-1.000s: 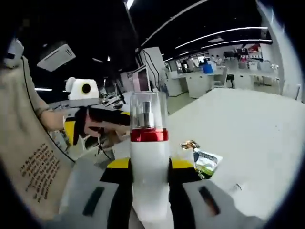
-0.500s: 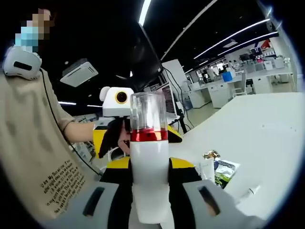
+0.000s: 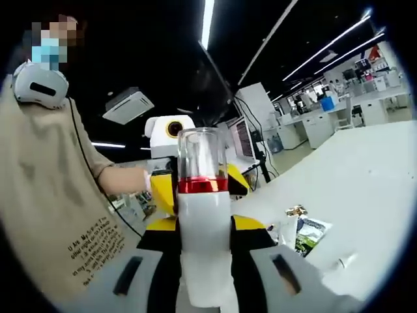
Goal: Arrange the skincare products in the storage area until every visible bottle or jar stands upright without overlapping.
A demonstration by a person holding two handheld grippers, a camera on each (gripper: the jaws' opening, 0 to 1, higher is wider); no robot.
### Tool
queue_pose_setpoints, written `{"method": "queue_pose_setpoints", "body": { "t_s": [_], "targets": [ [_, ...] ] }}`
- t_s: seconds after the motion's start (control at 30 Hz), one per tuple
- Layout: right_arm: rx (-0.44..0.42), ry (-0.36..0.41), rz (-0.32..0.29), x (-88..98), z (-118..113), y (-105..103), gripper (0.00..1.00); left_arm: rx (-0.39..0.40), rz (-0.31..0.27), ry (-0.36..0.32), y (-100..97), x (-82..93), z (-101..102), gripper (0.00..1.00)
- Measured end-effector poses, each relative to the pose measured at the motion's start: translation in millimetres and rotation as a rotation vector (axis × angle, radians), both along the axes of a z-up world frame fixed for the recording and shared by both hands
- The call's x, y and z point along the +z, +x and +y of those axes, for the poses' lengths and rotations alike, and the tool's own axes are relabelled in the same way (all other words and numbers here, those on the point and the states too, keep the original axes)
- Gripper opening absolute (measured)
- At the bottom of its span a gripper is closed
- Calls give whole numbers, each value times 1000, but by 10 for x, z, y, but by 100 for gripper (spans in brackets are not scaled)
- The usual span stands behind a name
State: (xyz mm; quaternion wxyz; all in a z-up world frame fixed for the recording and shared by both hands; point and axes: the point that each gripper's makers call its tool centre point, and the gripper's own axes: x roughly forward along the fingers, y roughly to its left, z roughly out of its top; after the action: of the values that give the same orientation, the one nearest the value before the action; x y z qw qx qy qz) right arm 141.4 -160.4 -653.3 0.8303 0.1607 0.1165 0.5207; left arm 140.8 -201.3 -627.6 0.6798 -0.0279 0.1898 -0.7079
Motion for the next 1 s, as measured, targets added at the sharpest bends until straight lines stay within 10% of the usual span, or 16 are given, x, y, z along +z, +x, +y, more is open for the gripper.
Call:
{"method": "queue_pose_setpoints", "body": {
  "t_s": [0.47,1.0],
  "targets": [
    [-11,-396,-135,-671,-555,5,28,-39,-183,224,-85,-569,-601,28],
    [-27,-549,-101,-1447,-1002,211,28,-35,-237,342,122,-1314,-1012,28]
  ]
}}
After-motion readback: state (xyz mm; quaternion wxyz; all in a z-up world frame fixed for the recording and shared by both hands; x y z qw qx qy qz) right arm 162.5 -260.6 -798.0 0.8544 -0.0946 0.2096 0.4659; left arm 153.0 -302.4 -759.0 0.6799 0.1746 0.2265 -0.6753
